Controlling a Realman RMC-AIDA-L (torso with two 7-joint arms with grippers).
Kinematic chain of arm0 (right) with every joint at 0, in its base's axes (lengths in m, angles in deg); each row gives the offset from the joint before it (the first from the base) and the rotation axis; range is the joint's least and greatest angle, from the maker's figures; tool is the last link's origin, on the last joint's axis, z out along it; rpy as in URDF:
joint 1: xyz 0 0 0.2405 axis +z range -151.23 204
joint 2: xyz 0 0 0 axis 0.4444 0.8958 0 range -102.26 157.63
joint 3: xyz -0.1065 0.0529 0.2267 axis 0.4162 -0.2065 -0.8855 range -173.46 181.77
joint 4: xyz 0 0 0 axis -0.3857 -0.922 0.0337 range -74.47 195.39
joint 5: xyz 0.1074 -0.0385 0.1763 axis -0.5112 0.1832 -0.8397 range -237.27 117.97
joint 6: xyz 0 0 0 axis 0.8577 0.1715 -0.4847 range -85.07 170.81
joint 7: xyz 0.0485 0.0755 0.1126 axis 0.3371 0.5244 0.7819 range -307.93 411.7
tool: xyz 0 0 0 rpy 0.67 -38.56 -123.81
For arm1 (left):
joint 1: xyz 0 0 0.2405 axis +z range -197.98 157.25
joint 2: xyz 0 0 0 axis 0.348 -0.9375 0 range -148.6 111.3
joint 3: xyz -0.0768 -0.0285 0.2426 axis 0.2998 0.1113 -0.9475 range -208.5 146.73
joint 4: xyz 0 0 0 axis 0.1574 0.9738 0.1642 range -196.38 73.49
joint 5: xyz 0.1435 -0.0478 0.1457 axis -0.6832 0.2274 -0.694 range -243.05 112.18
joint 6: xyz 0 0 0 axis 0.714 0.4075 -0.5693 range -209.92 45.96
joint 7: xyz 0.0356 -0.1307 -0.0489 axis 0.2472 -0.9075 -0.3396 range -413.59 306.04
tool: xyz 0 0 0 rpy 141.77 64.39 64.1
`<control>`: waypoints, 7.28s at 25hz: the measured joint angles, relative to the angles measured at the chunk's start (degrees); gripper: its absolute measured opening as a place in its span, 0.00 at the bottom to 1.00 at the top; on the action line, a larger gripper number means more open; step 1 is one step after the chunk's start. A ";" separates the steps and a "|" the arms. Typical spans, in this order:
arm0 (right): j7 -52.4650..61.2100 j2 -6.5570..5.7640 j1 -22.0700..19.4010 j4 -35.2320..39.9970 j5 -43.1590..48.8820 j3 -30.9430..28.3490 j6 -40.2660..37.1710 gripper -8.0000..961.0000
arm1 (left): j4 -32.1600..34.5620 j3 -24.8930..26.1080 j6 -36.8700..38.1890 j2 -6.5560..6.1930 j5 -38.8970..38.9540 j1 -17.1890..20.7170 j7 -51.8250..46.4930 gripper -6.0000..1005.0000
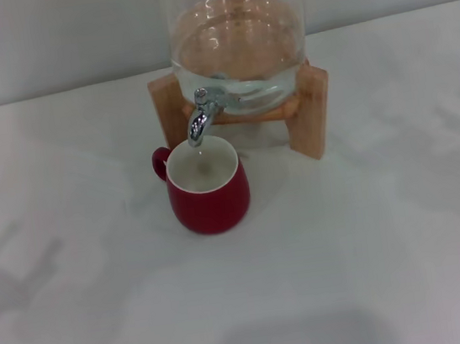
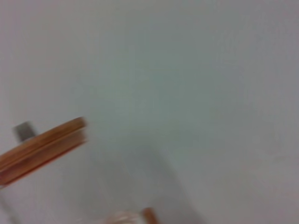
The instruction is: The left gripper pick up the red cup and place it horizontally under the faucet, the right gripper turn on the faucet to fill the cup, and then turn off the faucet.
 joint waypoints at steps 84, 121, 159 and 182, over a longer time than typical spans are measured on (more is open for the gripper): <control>7.53 1.21 -11.67 33.39 -18.17 60.17 -29.13 0.79 | 5.82 5.14 -14.11 0.17 -5.59 5.24 7.18 0.88; 4.58 1.20 -9.86 30.44 -17.57 60.71 -27.21 0.79 | -1.10 13.92 -8.70 0.18 -8.43 5.88 0.16 0.88; 17.67 1.40 -16.66 55.11 3.45 86.26 -49.35 0.78 | -1.79 14.39 -7.69 -0.06 -8.48 4.15 2.81 0.88; 18.69 1.24 -7.80 46.12 3.22 87.81 -59.05 0.78 | -1.80 14.05 -7.51 -0.05 -8.73 2.90 2.76 0.88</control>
